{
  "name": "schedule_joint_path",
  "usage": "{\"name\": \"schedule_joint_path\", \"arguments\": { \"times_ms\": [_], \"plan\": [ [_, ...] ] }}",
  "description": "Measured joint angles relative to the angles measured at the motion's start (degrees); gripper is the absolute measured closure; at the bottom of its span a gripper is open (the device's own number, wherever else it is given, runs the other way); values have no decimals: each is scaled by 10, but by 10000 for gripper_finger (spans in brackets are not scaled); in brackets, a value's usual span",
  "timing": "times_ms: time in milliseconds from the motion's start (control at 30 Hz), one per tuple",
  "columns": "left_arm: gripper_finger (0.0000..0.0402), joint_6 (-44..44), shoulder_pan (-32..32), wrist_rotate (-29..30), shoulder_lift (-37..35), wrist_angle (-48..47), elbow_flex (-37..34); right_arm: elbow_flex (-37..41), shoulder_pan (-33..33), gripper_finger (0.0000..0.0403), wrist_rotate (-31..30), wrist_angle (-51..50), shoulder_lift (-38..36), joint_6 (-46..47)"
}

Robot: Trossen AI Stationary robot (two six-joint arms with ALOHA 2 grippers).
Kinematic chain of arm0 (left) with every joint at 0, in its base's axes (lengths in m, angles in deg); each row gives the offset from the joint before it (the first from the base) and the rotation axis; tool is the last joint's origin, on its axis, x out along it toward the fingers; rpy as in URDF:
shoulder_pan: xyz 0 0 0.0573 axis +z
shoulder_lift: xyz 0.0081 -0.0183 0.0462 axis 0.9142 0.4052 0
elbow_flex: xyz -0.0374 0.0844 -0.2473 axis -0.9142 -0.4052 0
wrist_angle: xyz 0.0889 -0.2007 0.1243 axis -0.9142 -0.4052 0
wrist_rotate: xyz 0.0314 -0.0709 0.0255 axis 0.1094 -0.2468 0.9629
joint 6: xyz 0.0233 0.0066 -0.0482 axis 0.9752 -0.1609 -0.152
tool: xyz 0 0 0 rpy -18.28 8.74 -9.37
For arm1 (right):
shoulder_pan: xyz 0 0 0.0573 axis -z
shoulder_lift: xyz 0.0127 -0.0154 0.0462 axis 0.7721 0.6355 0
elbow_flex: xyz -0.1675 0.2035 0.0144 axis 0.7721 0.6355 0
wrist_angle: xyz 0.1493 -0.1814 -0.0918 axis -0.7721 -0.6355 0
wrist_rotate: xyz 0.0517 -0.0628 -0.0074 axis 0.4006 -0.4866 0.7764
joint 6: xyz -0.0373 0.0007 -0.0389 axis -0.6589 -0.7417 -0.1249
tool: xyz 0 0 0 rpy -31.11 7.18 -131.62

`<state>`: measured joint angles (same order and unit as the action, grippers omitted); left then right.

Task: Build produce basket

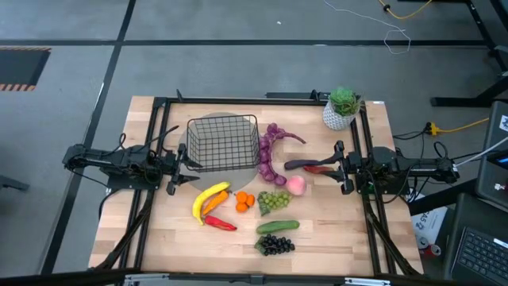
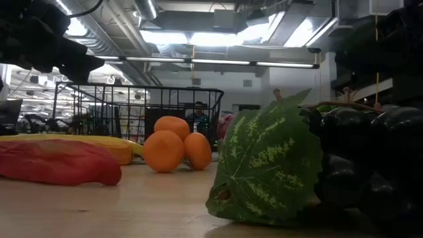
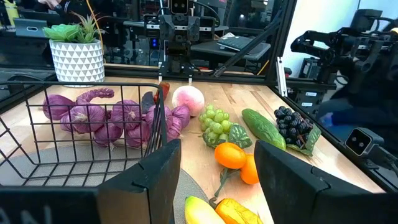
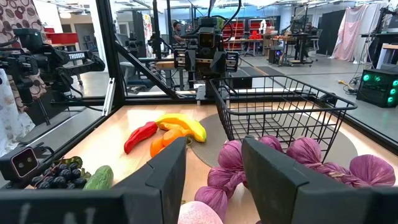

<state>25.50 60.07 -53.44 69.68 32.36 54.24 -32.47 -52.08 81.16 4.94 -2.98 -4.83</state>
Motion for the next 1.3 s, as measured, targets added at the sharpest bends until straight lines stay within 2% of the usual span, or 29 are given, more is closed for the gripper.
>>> {"name": "schedule_joint_path", "arguments": {
  "times_ms": [800, 1033, 1300],
  "plan": [
    [202, 0, 0, 0, 0, 0, 0, 0, 0, 244, 0, 0, 0, -3],
    [202, 2, 0, 0, 0, 0, 0, 0, 0, 244, -1, 0, 0, -149],
    [202, 33, 0, 8, 0, 7, 0, 0, 0, 244, 1, 13, 0, -133]
  ]
}}
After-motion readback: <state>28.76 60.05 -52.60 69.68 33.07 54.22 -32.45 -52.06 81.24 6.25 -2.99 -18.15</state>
